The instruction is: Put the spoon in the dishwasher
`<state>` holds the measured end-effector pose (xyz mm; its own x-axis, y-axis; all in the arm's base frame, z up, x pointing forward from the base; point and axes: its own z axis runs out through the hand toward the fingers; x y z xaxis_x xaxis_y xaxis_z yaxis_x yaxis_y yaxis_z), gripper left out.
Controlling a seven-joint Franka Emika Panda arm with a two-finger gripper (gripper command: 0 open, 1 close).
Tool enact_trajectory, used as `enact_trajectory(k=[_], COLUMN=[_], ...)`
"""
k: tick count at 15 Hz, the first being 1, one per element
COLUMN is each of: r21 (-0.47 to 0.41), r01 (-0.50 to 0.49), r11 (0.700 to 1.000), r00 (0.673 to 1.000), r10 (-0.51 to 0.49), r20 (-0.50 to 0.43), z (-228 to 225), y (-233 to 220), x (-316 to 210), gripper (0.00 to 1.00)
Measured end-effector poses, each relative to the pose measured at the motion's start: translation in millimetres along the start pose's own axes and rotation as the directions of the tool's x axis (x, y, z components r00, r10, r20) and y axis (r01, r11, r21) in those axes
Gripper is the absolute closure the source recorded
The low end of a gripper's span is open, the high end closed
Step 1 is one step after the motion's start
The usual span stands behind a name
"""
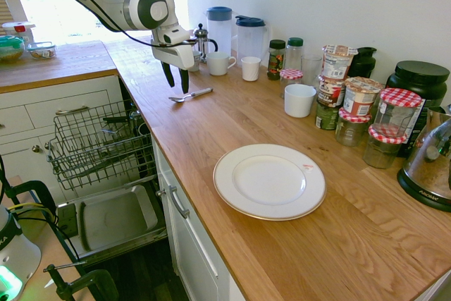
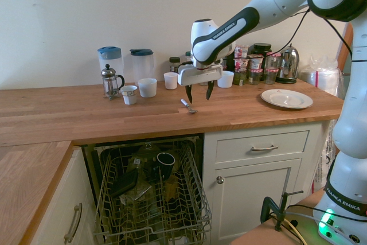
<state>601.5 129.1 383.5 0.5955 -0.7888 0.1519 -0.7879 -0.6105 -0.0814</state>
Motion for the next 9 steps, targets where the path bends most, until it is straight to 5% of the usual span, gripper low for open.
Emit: enact_trajectory(k=[9], r21=[-0.029], r01=[-0.044], r11=[0.999], r00=[0.999], r10=[0.044], r20=[-0.010], z=[50.7], y=[-38.5], x=[7.7], gripper=[0.00])
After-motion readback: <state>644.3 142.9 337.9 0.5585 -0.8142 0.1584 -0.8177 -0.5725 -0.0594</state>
